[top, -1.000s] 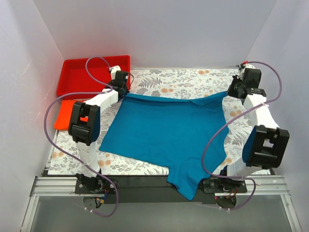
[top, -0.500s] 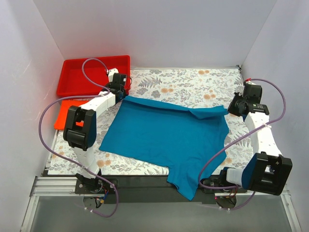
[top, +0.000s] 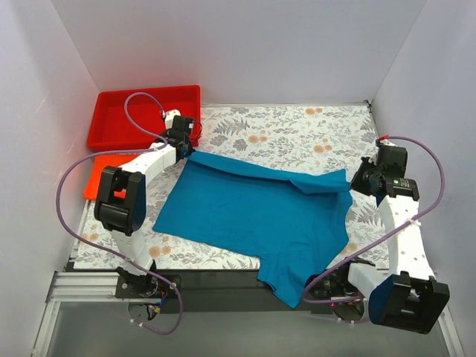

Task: Fold and stack the t-shirts
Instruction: Fold the tshirt

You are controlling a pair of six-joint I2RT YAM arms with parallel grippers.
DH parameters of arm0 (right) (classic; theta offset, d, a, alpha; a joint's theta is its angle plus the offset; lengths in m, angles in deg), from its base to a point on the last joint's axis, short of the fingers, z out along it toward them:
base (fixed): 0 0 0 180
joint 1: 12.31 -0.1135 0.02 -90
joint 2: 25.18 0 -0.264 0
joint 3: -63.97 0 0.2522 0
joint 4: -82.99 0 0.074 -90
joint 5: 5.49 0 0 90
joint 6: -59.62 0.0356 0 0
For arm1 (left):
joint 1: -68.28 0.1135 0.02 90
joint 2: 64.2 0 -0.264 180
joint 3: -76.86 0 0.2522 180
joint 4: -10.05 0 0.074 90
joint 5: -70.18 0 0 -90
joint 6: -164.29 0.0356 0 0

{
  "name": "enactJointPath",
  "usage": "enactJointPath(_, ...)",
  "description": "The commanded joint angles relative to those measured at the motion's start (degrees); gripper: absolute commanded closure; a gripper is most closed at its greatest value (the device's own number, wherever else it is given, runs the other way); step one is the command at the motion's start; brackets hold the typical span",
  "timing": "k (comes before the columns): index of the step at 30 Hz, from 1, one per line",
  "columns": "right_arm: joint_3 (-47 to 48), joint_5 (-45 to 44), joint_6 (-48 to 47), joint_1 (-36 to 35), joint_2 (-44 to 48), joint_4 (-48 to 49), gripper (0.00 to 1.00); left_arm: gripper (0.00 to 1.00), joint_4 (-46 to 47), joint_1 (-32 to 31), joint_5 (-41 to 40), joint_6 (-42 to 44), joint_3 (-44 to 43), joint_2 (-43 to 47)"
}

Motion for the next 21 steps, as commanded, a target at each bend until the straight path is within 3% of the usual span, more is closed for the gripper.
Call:
enactJointPath(1,-0.3,0.5,0.3,0.0,2.3,-3.6,0.99,1.00,-0.6,0.3,-0.6,-0.1,0.7,5.0)
enactJointPath(21,-12.5,5.6,2.4,0.1,6.3,-9.5,0.99,1.00,-1.9,0.3,-1.5,-1.5,3.6,-1.2)
